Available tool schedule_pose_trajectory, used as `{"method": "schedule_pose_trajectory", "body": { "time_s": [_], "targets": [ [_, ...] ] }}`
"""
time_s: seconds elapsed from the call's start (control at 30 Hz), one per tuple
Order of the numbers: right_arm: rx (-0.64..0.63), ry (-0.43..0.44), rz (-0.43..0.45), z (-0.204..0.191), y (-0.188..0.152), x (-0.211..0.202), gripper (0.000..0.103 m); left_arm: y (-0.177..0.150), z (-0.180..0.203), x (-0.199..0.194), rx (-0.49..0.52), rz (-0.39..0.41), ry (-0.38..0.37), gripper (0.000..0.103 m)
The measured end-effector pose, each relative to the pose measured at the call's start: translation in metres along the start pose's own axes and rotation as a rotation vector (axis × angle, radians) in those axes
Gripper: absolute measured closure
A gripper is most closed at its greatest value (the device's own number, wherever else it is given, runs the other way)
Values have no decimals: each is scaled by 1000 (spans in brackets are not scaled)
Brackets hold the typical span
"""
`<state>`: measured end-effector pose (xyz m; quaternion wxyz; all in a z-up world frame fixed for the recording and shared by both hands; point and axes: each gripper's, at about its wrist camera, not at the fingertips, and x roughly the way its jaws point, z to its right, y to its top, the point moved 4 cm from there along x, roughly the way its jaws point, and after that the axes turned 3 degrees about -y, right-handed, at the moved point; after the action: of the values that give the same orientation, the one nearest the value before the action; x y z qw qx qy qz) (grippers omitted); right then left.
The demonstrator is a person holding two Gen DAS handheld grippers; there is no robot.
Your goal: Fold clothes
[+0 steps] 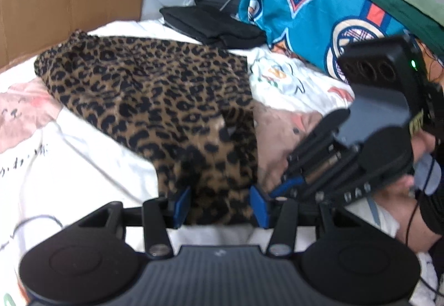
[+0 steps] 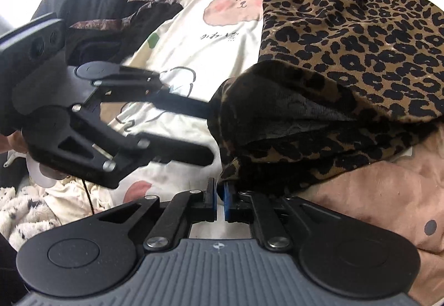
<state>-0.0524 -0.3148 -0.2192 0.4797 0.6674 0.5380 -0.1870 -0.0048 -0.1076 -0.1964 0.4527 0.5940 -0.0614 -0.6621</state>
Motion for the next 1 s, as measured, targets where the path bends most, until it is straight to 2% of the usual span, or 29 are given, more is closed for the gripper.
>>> {"method": "schedule_pose_trajectory", "body": {
  "time_s": [0.07, 0.13, 0.2, 0.33, 0.57, 0.7, 0.87, 0.93, 1.0],
  "targets": [
    [-16, -1, -3, 0, -2, -2, 94, -5, 2, 2, -20, -13, -7, 53],
    [-45, -13, -7, 0, -5, -5, 80, -8, 5, 5, -28, -23, -13, 53],
    [-72, -35, -9, 1, -9, -11, 75, -8, 10, 9, -20, -26, -11, 53],
    [-35, -63, -13, 19, -15, -26, 75, -8, 19, 18, -2, -47, 15, 53],
    [54, -160, 53, 67, -11, -56, 75, -3, 27, 28, -15, -62, 85, 53],
    [113, -206, 96, 97, -4, -72, 72, 1, 34, 32, 20, -71, 134, 54],
    [208, -271, 161, 137, 4, -92, 72, 3, 38, 37, 41, -91, 217, 63],
    [226, -299, 188, 152, 10, -99, 60, 2, 38, 37, 35, -99, 215, 68],
    [271, -313, 218, 169, 18, -107, 58, 1, 38, 36, 27, -105, 213, 71]
  ]
}}
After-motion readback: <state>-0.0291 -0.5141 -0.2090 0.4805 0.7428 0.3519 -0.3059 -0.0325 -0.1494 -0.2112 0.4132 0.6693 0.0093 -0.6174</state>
